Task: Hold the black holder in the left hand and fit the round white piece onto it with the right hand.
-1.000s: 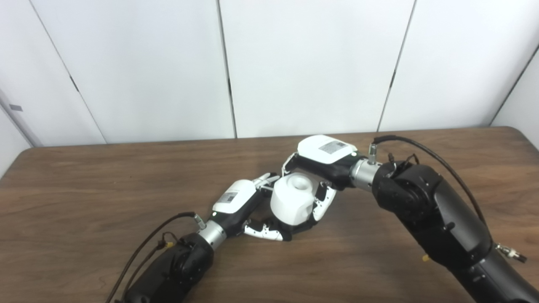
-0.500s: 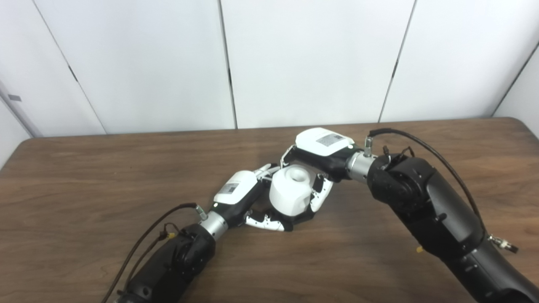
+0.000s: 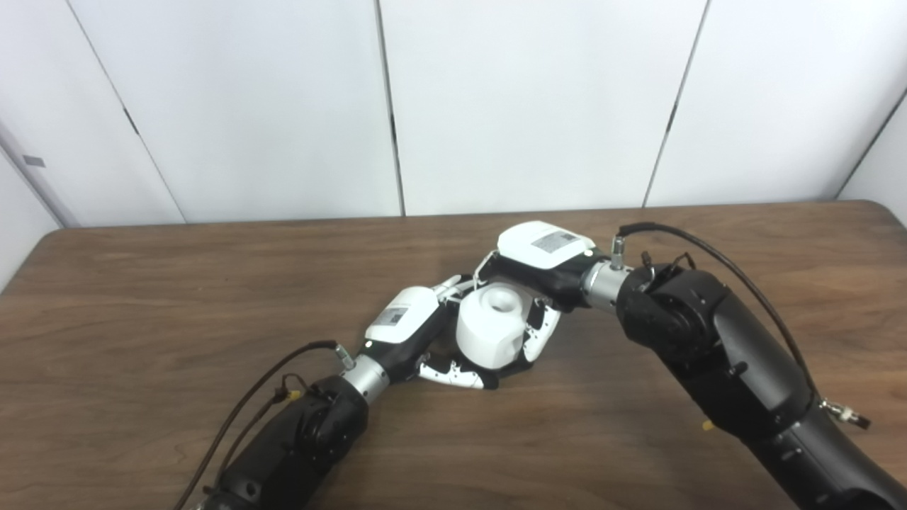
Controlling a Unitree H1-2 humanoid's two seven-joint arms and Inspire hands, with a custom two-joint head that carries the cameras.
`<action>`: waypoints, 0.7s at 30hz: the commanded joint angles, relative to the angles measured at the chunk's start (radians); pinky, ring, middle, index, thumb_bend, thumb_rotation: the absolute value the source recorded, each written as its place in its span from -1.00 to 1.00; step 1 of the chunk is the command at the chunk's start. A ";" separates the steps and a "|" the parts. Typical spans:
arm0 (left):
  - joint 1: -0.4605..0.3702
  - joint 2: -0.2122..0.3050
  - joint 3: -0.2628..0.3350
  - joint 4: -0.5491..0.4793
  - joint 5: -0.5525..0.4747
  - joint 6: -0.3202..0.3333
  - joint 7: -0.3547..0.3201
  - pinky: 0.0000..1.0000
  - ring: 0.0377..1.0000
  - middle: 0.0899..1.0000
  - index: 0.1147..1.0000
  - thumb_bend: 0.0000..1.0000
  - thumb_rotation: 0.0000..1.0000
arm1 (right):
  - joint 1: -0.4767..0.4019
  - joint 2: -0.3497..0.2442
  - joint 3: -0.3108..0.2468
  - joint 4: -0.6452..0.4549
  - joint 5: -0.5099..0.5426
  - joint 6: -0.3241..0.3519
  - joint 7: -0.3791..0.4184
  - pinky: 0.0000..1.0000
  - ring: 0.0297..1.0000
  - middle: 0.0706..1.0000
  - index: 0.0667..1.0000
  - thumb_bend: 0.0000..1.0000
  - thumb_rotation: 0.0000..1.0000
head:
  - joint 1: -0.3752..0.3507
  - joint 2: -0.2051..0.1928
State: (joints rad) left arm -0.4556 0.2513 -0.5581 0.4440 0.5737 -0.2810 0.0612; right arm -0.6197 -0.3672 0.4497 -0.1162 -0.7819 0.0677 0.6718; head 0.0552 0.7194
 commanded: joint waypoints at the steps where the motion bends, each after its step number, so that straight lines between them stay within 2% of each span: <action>1: 0.049 -0.012 -0.055 0.027 0.040 0.041 -0.120 0.83 0.95 0.84 -0.17 0.04 -0.84 | -0.036 0.000 0.005 0.007 -0.006 -0.023 -0.015 0.51 0.57 0.41 -0.11 0.05 -0.71 | 0.000 0.003; 5: 0.046 -0.011 -0.056 0.028 0.038 0.036 -0.125 0.84 0.96 0.85 -0.17 0.04 -0.84 | -0.038 -0.002 0.018 0.029 -0.001 -0.063 -0.023 0.49 0.56 0.41 -0.11 0.05 -0.71 | 0.000 0.001; 9: 0.044 -0.012 -0.054 0.035 0.034 0.025 -0.122 0.84 0.95 0.84 -0.17 0.04 -0.84 | -0.041 -0.004 0.038 0.033 -0.015 -0.069 0.001 0.52 0.58 0.43 -0.11 0.05 -0.71 | 0.000 0.001; 15: 0.047 -0.009 -0.056 0.021 0.040 0.041 -0.127 0.82 0.94 0.84 -0.17 0.04 -0.84 | -0.044 -0.019 0.070 0.035 -0.031 -0.092 0.016 0.47 0.56 0.43 -0.11 0.05 -0.71 | 0.003 0.008; 21: 0.049 -0.006 -0.053 0.013 0.030 0.047 -0.144 0.85 0.95 0.85 -0.17 0.04 -0.84 | -0.043 -0.028 0.069 0.032 -0.026 -0.094 0.017 0.47 0.56 0.42 -0.11 0.05 -0.71 | -0.002 0.011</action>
State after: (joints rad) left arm -0.4559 0.2538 -0.5572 0.4280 0.5707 -0.2633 0.0335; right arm -0.6534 -0.3845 0.5029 -0.0932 -0.8014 -0.0069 0.6684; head 0.0537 0.7286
